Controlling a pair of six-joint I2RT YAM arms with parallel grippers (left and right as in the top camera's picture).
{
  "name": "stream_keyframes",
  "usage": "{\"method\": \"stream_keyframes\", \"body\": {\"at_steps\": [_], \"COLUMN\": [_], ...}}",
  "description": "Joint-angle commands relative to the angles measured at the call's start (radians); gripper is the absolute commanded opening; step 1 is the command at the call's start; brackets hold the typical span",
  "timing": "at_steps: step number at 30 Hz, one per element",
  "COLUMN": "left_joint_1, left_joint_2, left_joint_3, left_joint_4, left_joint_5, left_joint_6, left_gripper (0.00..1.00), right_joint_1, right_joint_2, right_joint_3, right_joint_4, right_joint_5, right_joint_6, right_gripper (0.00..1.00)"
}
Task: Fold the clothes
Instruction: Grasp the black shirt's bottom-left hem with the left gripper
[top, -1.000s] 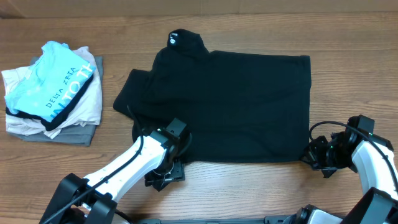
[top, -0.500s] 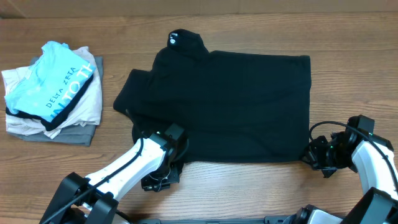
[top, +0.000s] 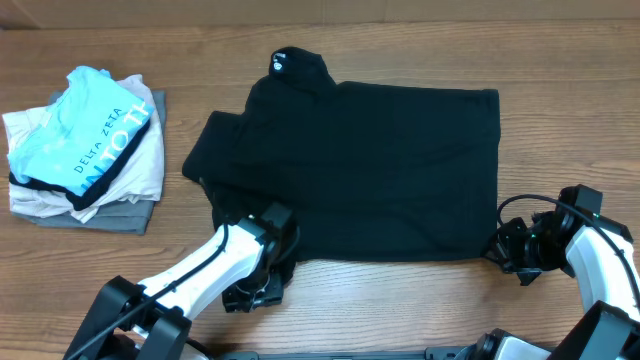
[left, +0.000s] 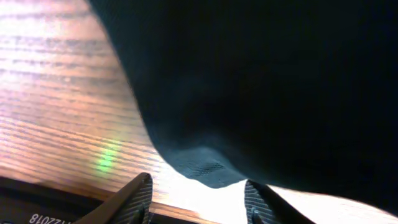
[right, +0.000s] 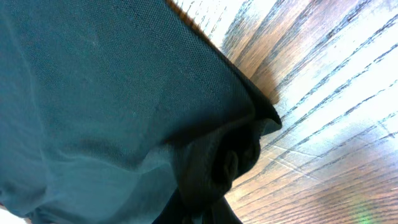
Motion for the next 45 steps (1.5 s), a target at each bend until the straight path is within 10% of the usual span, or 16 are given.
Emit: {"method": "stream_keyframes", "body": {"at_steps": [1, 7, 17, 26, 32, 37, 45], "left_joint_1": [0.022, 0.026, 0.085, 0.081, 0.142, 0.161, 0.161], "left_joint_2": [0.003, 0.002, -0.019, -0.016, -0.014, -0.014, -0.014], "left_joint_3": [-0.016, -0.011, 0.145, 0.043, -0.064, -0.084, -0.083], "left_joint_4": [0.001, -0.001, -0.206, -0.053, 0.044, 0.054, 0.137], "left_joint_5": [-0.006, -0.008, -0.130, 0.002, 0.100, 0.095, 0.096], "left_joint_6": [-0.025, -0.025, -0.005, -0.037, -0.051, -0.043, -0.044], "left_gripper": [0.47, 0.04, 0.04, 0.77, 0.72, 0.39, 0.44], "right_joint_1": [-0.003, -0.003, -0.003, -0.003, -0.003, -0.003, -0.003], "right_joint_2": [-0.003, -0.003, -0.003, -0.003, -0.003, -0.003, -0.003], "right_joint_3": [0.022, 0.022, 0.022, 0.022, 0.022, 0.022, 0.022], "right_joint_4": [0.006, 0.009, 0.008, 0.008, 0.010, 0.010, 0.008], "right_joint_5": [-0.002, -0.002, -0.002, -0.002, -0.002, -0.001, -0.002], "right_joint_6": [-0.007, -0.008, -0.030, -0.030, -0.030, -0.030, -0.034], "right_gripper": [0.04, 0.04, 0.04, 0.04, 0.05, 0.05, 0.05]}}
